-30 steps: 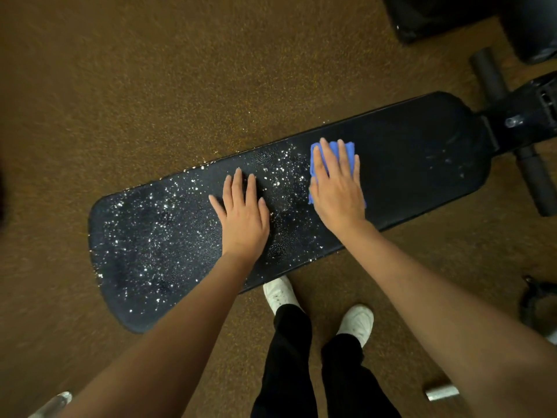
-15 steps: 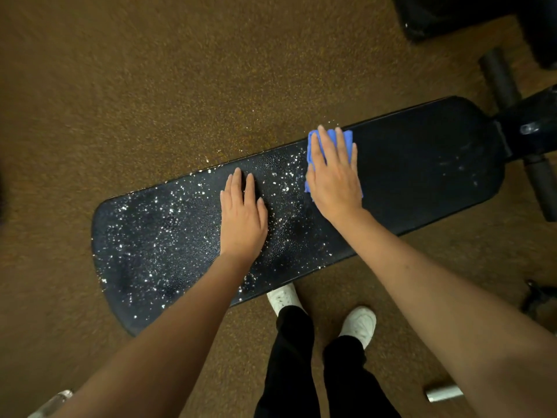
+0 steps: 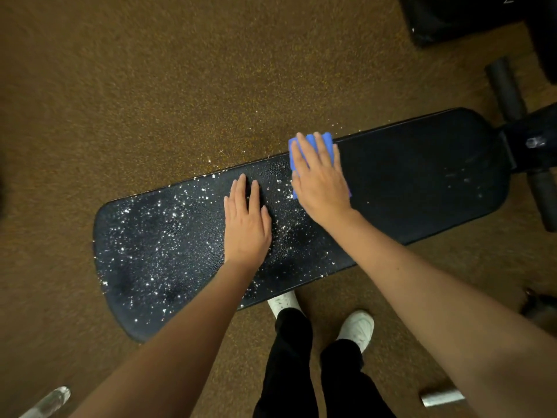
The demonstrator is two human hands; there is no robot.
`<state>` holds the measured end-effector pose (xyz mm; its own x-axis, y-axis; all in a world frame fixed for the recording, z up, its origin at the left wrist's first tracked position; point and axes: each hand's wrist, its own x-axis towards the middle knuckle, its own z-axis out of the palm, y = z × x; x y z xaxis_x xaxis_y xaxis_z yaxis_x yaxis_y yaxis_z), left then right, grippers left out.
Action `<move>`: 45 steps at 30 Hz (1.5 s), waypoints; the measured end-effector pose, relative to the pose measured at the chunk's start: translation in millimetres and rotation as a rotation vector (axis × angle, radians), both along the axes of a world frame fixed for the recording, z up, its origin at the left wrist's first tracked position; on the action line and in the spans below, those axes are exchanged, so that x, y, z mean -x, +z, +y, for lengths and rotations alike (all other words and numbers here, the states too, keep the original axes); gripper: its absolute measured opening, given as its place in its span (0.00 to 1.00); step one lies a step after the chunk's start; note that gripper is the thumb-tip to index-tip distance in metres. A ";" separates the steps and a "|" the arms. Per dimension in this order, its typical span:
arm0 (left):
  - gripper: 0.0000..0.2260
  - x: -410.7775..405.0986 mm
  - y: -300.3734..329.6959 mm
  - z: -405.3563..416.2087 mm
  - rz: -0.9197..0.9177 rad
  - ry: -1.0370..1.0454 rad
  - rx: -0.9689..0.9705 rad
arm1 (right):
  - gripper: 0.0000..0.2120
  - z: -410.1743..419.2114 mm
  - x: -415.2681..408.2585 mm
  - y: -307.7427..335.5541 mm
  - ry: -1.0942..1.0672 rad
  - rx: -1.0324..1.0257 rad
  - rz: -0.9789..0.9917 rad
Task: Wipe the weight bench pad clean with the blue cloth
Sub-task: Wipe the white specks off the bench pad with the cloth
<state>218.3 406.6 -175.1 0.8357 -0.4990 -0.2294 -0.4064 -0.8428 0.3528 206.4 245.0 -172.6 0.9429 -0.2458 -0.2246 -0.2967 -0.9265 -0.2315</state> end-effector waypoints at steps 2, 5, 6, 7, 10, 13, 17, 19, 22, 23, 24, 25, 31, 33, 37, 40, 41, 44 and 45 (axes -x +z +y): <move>0.24 -1.4 0.8 0.5 -0.002 -0.001 0.016 | 0.28 5.5 8.4 -1.4 0.114 -0.005 -0.021; 0.24 -3.5 2.6 1.2 -0.003 -0.010 0.027 | 0.27 -14.9 23.2 -5.0 0.211 0.043 -0.037; 0.24 -3.5 2.7 1.7 -0.002 -0.014 0.028 | 0.27 -22.9 22.4 -5.3 0.165 0.055 -0.043; 0.24 -2.8 2.7 2.3 -0.002 -0.016 0.027 | 0.26 -29.0 18.3 -5.9 0.093 0.060 -0.035; 0.24 -1.7 1.1 2.0 -0.012 -0.016 0.019 | 0.26 -27.6 -1.0 -6.3 -0.048 0.054 -0.017; 0.24 -0.5 -1.0 1.3 -0.015 -0.010 0.010 | 0.28 -10.2 0.2 -3.6 0.068 0.065 -0.029; 0.24 -1.7 0.2 0.6 -0.011 -0.005 0.020 | 0.27 -16.9 34.5 -0.2 0.335 0.065 -0.024; 0.24 -2.8 1.0 1.4 -0.007 -0.010 0.017 | 0.28 -31.8 41.3 -0.6 0.367 0.095 -0.026; 0.24 -1.7 -0.2 3.2 -0.007 -0.023 0.000 | 0.28 -33.5 18.8 -3.1 0.133 0.055 -0.004; 0.24 -1.2 -0.6 3.1 -0.009 -0.023 -0.001 | 0.29 -26.8 8.3 -2.6 0.051 0.033 0.001; 0.24 -0.7 -0.7 2.8 -0.008 -0.021 0.000 | 0.29 -19.1 1.7 -2.8 0.005 0.017 0.001; 0.24 -0.5 -0.8 2.6 -0.005 -0.018 0.003 | 0.28 -12.8 0.5 -3.4 0.000 0.010 -0.005; 0.24 -1.0 3.0 1.9 -0.002 -0.012 0.005 | 0.27 -7.7 57.6 -2.1 0.231 0.051 -0.022; 0.24 -1.4 3.6 1.5 0.002 -0.011 0.007 | 0.27 -11.0 54.3 -2.8 0.218 0.072 -0.014; 0.24 -1.0 1.4 2.3 0.000 -0.016 0.009 | 0.27 -9.3 22.3 -2.2 0.088 0.055 0.014; 0.21 1.0 0.7 2.1 -0.005 -0.006 0.010 | 0.27 -10.6 25.4 -3.1 0.156 0.050 -0.005; 0.21 1.6 1.0 1.7 -0.007 -0.003 0.011 | 0.27 -11.5 33.2 -3.6 0.198 0.056 -0.022; 0.21 1.8 2.9 -0.4 -0.003 0.000 0.008 | 0.27 -8.2 68.1 -5.7 0.230 0.077 -0.050; 0.21 1.9 3.8 -0.6 0.001 0.001 0.004 | 0.27 -6.4 80.2 -6.2 0.231 0.088 -0.047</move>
<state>216.5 405.9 -171.3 0.8360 -0.4989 -0.2283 -0.4050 -0.8419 0.3567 126.2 238.6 -178.7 0.9852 -0.0396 -0.1665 -0.0659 -0.9856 -0.1556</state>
